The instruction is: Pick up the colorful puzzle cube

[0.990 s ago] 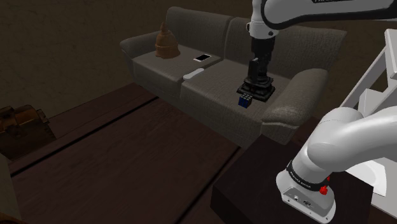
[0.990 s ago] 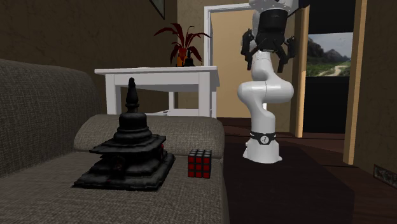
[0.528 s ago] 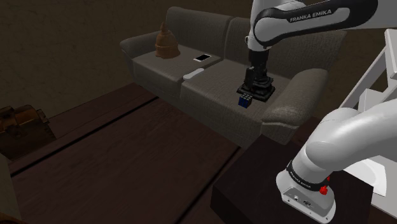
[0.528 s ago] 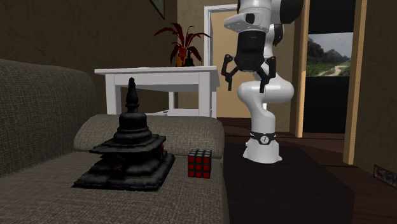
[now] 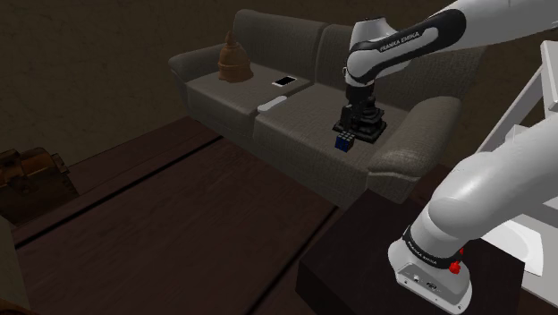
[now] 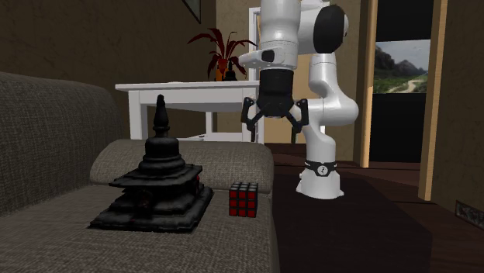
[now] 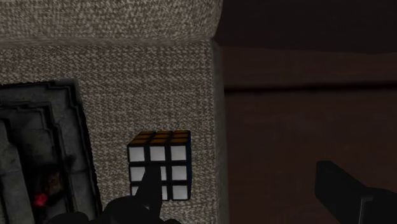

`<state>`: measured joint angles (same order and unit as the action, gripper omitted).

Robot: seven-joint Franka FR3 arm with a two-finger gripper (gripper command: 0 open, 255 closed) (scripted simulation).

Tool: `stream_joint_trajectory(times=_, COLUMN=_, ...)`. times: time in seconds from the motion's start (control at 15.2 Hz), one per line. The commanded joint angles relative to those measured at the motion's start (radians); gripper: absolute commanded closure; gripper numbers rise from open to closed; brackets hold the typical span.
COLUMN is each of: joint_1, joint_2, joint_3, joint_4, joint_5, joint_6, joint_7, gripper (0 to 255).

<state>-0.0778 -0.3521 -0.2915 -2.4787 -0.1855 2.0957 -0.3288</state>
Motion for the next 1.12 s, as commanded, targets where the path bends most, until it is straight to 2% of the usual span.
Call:
stream_joint_trajectory(times=0.0, joint_1=-0.003, joint_2=0.077, joint_3=-0.033, joint_4=0.014, joint_5=0.017, joint_6=0.069, joint_7=-0.034, gripper=0)
stream_joint_trajectory(times=0.4, joint_1=-0.01, joint_2=0.306, joint_3=-0.106, joint_4=0.093, joint_5=0.127, joint_6=0.222, joint_7=-0.164, gripper=0)
stream_joint_trajectory(times=0.99, joint_1=-0.011, joint_2=0.388, joint_3=-0.106, joint_4=0.062, joint_5=0.168, joint_6=0.329, joint_7=-0.192, gripper=0)
stream_joint_trajectory(times=1.06, joint_1=-0.011, joint_2=0.388, joint_3=-0.106, joint_4=0.062, joint_5=0.168, joint_6=0.33, joint_7=-0.192, gripper=255)
